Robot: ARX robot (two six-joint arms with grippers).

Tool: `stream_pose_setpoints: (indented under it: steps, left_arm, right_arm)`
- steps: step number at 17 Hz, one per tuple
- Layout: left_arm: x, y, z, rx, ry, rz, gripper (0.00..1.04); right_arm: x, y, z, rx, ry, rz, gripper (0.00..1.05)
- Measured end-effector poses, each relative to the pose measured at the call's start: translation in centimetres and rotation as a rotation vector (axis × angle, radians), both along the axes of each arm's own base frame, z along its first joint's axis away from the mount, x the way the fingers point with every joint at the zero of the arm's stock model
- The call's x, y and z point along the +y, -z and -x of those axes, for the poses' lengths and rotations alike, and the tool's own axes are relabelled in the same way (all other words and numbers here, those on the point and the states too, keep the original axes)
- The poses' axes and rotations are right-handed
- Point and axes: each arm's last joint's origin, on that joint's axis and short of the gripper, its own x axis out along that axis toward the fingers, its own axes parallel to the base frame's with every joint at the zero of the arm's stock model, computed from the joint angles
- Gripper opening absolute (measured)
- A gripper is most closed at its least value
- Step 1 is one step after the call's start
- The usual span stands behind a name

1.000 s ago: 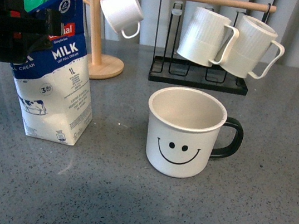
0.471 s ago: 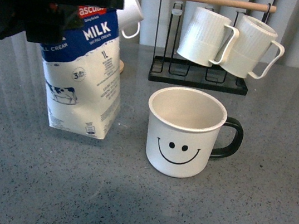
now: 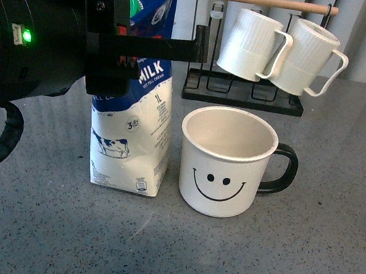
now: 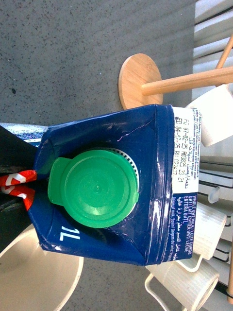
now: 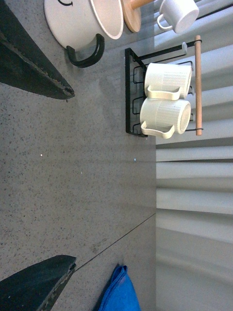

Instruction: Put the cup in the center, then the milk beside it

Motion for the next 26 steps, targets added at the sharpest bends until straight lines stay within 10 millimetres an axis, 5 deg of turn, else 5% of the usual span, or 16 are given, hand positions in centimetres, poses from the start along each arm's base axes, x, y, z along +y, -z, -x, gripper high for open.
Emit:
stream_pose_setpoints:
  steps: [11,14,19,26]
  left_arm:
    - [-0.9,0.6,-0.6,-0.009,-0.013,0.043,0.04]
    - [-1.0,0.7,-0.7,-0.008,-0.003,0.035,0.33]
    - [-0.7,-0.7,-0.3,-0.035,0.007,0.059,1.0]
    - [2.5,-5.5,1.7,-0.121,0.037,0.148,0.98]
  right_arm:
    - [0.0,0.0,0.0,0.0,0.0,0.0,0.98]
    - [0.0,0.0,0.0,0.0,0.0,0.0,0.98]
    - [0.0,0.0,0.0,0.0,0.0,0.0,0.98]
    - [0.0,0.0,0.0,0.0,0.0,0.0,0.98]
